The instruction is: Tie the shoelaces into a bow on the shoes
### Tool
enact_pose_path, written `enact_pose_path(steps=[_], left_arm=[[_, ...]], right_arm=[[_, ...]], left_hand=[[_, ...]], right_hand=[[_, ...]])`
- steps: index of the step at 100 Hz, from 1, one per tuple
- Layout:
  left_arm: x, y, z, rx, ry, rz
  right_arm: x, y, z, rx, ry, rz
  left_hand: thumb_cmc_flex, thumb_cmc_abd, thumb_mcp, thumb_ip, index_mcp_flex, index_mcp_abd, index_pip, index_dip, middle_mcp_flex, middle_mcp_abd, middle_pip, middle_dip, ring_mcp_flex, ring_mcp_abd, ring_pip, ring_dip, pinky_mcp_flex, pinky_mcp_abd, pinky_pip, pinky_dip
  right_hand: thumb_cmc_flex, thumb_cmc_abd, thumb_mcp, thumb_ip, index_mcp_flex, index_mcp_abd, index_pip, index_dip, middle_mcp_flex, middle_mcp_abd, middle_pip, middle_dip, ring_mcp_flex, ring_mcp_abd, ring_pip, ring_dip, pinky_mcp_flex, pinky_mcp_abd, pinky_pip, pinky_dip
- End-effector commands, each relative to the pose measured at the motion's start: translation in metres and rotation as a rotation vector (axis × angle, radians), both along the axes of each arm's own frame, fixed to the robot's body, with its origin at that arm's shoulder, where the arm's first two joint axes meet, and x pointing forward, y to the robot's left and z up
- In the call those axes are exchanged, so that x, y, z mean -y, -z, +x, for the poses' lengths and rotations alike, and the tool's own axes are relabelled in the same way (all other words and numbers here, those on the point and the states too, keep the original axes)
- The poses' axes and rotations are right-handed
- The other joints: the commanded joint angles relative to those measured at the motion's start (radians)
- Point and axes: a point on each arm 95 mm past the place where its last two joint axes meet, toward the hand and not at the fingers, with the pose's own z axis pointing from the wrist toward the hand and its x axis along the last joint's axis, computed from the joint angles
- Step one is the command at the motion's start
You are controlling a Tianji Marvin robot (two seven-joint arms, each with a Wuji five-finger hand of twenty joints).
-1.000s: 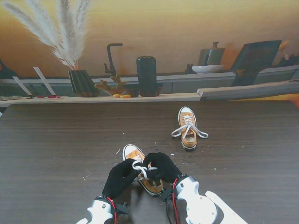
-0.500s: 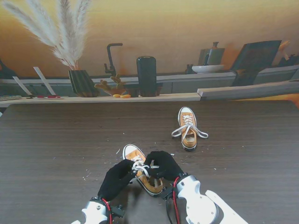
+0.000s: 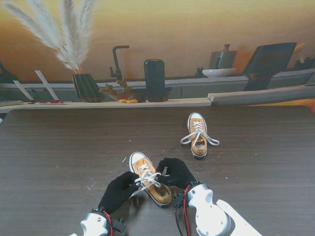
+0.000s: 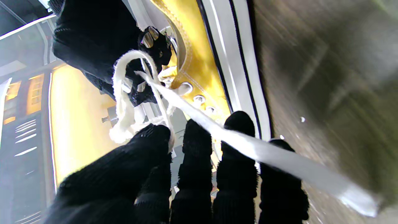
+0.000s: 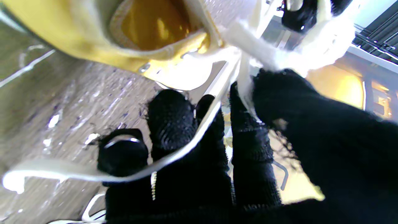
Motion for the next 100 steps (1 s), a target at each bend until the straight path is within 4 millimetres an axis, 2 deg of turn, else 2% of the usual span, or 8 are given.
enact_pose_path(steps=[1, 14, 16, 21, 48, 100], left_arm=[[-0.002, 0.003, -0.004, -0.027, 0.012, 0.016], [-0.005, 0.004, -0.007, -0.046, -0.002, 0.021], [-0.005, 0.004, -0.007, -0.049, -0.005, 0.020], [-0.007, 0.004, -0.008, -0.055, -0.006, 0.023], [-0.011, 0.005, -0.011, -0.080, -0.010, 0.039], [-0.023, 0.003, -0.014, -0.109, -0.016, 0.078]], right_arm=[[0.004, 0.005, 0.002, -0.018, 0.013, -0.021], [0.006, 0.008, 0.003, -0.029, 0.031, -0.029], [0.006, 0.008, 0.003, -0.029, 0.034, -0.031], [0.007, 0.008, 0.004, -0.030, 0.039, -0.033], [0.014, 0.011, 0.004, -0.028, 0.089, -0.058], [0.033, 0.014, 0.004, -0.057, 0.191, -0.070]], left_hand=[[0.019, 0.036, -0.035, -0.007, -0.003, -0.025, 0.067, 0.040, -0.020, 0.000, -0.013, -0.005, -0.014, -0.005, -0.002, 0.033, -0.005, 0.031, 0.003, 0.019], [0.020, 0.036, -0.030, 0.001, -0.006, -0.016, 0.084, 0.055, -0.024, 0.004, -0.010, 0.001, -0.017, -0.005, -0.002, 0.034, -0.005, 0.030, 0.003, 0.019], [0.021, 0.034, -0.027, 0.002, -0.005, -0.009, 0.089, 0.059, -0.028, 0.030, -0.011, 0.000, -0.016, -0.002, -0.002, 0.034, -0.006, 0.033, 0.003, 0.019], [0.019, 0.039, -0.028, 0.002, -0.010, -0.010, 0.091, 0.062, -0.034, 0.035, -0.012, -0.002, -0.018, -0.003, -0.003, 0.034, -0.006, 0.034, 0.002, 0.019], [0.027, 0.042, -0.035, 0.000, -0.016, -0.007, 0.089, 0.062, -0.038, 0.035, -0.012, -0.006, -0.019, -0.004, -0.005, 0.035, -0.006, 0.031, 0.002, 0.019], [0.035, 0.045, -0.038, 0.002, -0.021, 0.011, 0.106, 0.077, -0.042, 0.038, -0.011, -0.007, -0.020, -0.008, -0.005, 0.036, -0.002, 0.028, 0.005, 0.019]], right_hand=[[0.040, -0.020, 0.064, 0.021, 0.028, -0.085, 0.033, -0.031, 0.019, 0.004, -0.009, -0.015, -0.006, 0.012, -0.011, -0.008, -0.010, 0.014, 0.000, -0.006], [0.039, -0.017, 0.066, 0.021, 0.024, -0.079, 0.036, -0.038, 0.022, 0.006, -0.011, -0.020, -0.004, 0.018, -0.014, -0.008, -0.011, 0.018, 0.000, -0.006], [0.040, -0.017, 0.066, 0.022, 0.023, -0.080, 0.036, -0.039, 0.023, 0.006, -0.011, -0.020, -0.004, 0.018, -0.014, -0.008, -0.011, 0.018, 0.000, -0.006], [0.039, -0.014, 0.068, 0.023, 0.022, -0.081, 0.037, -0.040, 0.023, 0.006, -0.011, -0.021, -0.003, 0.019, -0.014, -0.008, -0.010, 0.018, 0.000, -0.006], [0.036, 0.013, 0.078, 0.035, -0.004, -0.079, 0.056, -0.035, 0.025, 0.010, -0.013, -0.028, 0.001, 0.026, -0.015, -0.006, -0.010, 0.025, 0.002, -0.007], [0.045, 0.010, 0.097, 0.035, -0.027, -0.053, 0.099, -0.054, 0.025, 0.023, -0.010, -0.039, 0.005, 0.038, -0.012, -0.004, -0.009, 0.037, 0.009, -0.006]])
